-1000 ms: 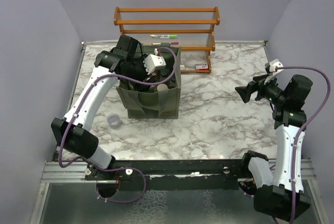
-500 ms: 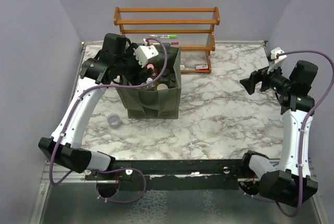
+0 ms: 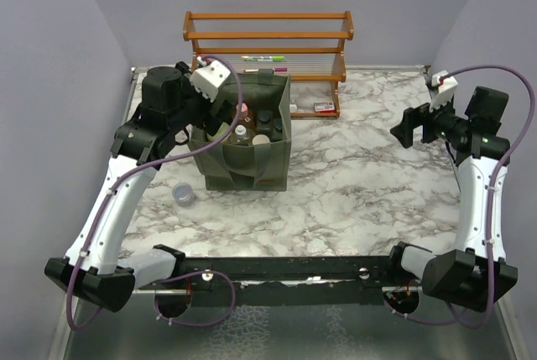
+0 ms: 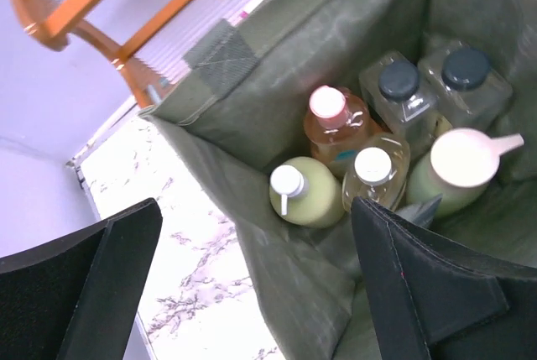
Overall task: Place the personal care products into the canvas bag
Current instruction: Reset both arms
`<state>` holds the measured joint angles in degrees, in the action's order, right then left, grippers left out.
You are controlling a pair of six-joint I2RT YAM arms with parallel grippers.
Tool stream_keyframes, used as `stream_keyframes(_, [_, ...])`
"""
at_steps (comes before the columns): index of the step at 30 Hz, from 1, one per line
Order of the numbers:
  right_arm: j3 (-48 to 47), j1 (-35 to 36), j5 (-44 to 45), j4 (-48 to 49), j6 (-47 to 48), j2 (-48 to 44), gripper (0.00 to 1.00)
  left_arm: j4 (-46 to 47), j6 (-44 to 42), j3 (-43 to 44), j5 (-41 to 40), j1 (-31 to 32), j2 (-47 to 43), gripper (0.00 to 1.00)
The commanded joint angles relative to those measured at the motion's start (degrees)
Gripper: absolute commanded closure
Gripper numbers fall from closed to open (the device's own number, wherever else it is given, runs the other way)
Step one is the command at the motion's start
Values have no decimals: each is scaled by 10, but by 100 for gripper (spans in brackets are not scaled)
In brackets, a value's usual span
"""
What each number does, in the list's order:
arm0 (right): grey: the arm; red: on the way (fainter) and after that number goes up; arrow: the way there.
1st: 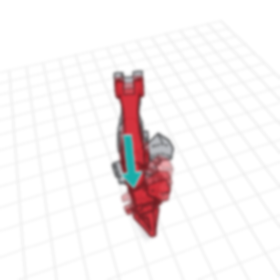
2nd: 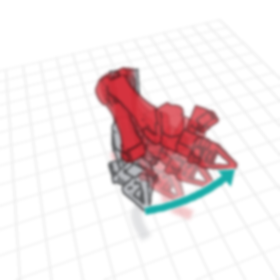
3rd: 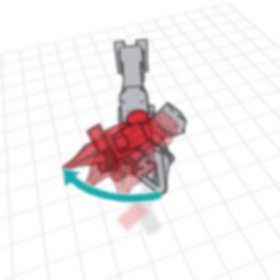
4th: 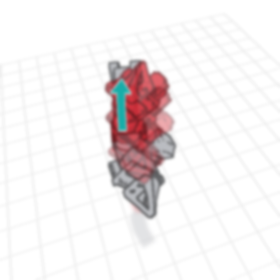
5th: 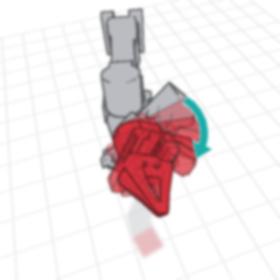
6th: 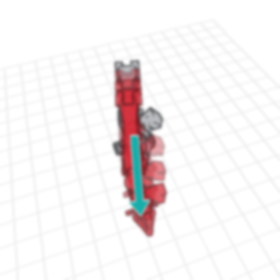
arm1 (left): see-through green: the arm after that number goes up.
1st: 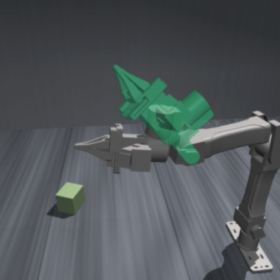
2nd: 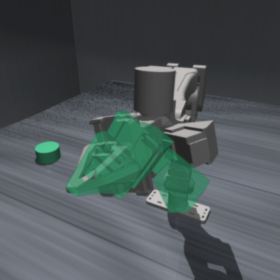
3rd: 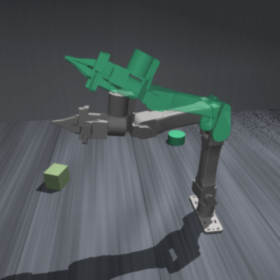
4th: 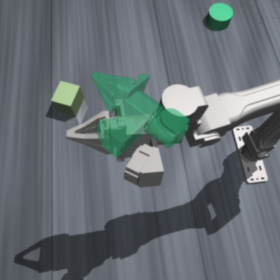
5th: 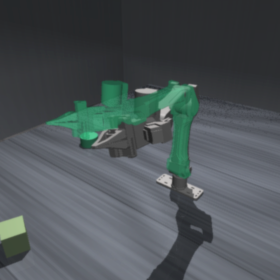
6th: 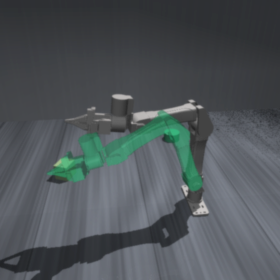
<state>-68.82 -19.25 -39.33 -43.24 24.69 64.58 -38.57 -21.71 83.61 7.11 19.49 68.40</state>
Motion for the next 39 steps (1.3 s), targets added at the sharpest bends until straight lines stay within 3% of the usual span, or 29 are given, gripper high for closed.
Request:
stream_keyframes(1, [-46,-1,-29,-20,-28,29,0,93,62,-30,-84,-5,-55,1])
stream_keyframes(6, [-71,31,-6,-28,-35,46,0,114,89,-57,-124,-19,-89,1])
stream_keyframes(13, [-92,107,51,-18,-43,51,0,141,121,-138,-121,-86,-148,1])
stream_keyframes(20, [-106,178,113,3,-52,70,0,119,127,-147,-108,-125,-150,1])
stream_keyframes(30, [-155,205,203,-43,-27,120,0,134,139,-167,-101,-164,-166,1])
stream_keyframes(39, [-82,205,242,-2,-32,43,0,162,172,-175,-71,-208,-162,1])
